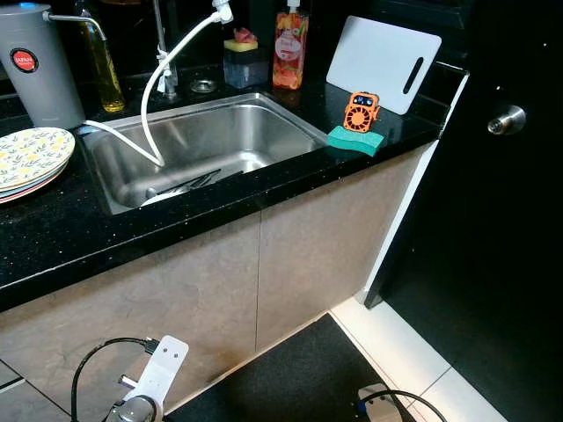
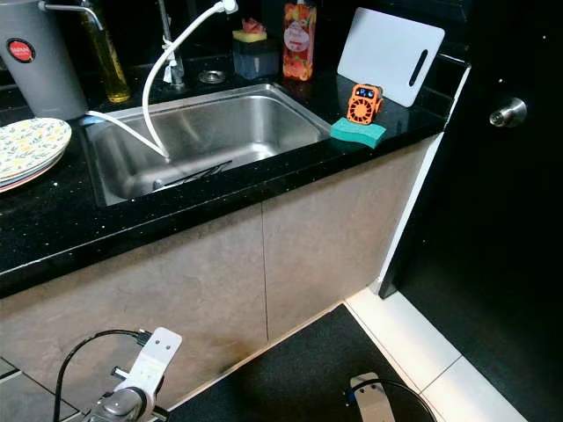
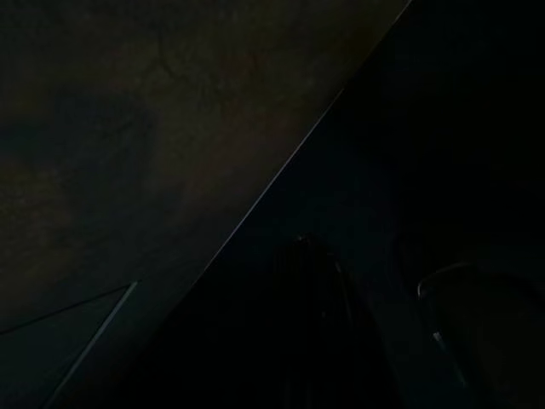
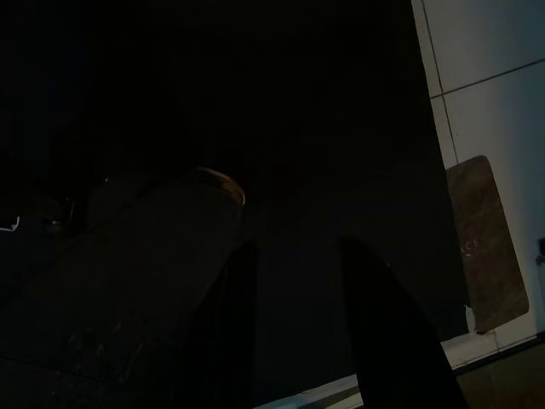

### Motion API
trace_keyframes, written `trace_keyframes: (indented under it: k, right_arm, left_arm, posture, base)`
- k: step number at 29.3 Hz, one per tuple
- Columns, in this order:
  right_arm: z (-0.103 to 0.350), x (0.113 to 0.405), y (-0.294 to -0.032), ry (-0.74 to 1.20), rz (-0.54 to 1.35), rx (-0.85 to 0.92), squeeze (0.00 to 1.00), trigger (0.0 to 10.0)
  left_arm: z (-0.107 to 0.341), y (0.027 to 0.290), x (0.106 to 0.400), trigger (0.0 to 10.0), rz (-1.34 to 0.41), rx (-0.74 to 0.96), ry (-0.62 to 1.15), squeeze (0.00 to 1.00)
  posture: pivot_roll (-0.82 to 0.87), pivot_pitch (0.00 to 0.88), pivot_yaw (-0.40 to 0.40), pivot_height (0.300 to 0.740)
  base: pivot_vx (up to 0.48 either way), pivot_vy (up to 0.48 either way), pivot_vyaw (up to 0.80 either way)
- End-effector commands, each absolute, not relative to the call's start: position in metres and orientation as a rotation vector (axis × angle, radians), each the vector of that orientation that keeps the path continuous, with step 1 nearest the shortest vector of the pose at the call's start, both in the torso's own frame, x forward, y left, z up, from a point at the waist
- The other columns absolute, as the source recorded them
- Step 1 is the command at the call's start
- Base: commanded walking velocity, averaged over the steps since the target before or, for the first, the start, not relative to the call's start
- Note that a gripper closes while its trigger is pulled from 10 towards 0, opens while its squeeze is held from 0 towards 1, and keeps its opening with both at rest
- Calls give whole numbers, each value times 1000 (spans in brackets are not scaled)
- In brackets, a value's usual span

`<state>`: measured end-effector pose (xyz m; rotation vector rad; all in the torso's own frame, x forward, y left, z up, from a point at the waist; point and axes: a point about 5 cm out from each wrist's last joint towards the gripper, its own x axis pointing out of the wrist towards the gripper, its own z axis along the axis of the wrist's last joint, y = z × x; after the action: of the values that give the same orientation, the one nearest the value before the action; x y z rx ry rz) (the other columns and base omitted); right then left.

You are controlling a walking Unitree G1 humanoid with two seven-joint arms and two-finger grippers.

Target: Kitchen organization

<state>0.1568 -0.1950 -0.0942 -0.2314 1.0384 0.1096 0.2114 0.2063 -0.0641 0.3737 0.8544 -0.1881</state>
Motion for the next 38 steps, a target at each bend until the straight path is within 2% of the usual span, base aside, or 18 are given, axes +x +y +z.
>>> trace_keyframes:
  k: [1, 22, 38]
  right_arm:
    - [-95, 155, -195, 1041, 99, -228, 0, 10000]
    - [-99, 143, -196, 1072, 62, -203, 0, 10000]
    - [-99, 145, -196, 1064, 58, -195, 0, 10000]
  left_arm:
    - [-66, 212, 206, 10000, -190, 390, 877, 0]
    - [-65, 216, 207, 10000, -180, 400, 879, 0]
    - [-68, 218, 202, 10000, -171, 400, 896, 0]
  posture:
    - [55, 0, 4, 740]
    - [55, 0, 12, 740]
    - [54, 0, 4, 740]
  base:
    - [0, 0, 0]
    - [0, 0, 0]
    - [0, 0, 0]
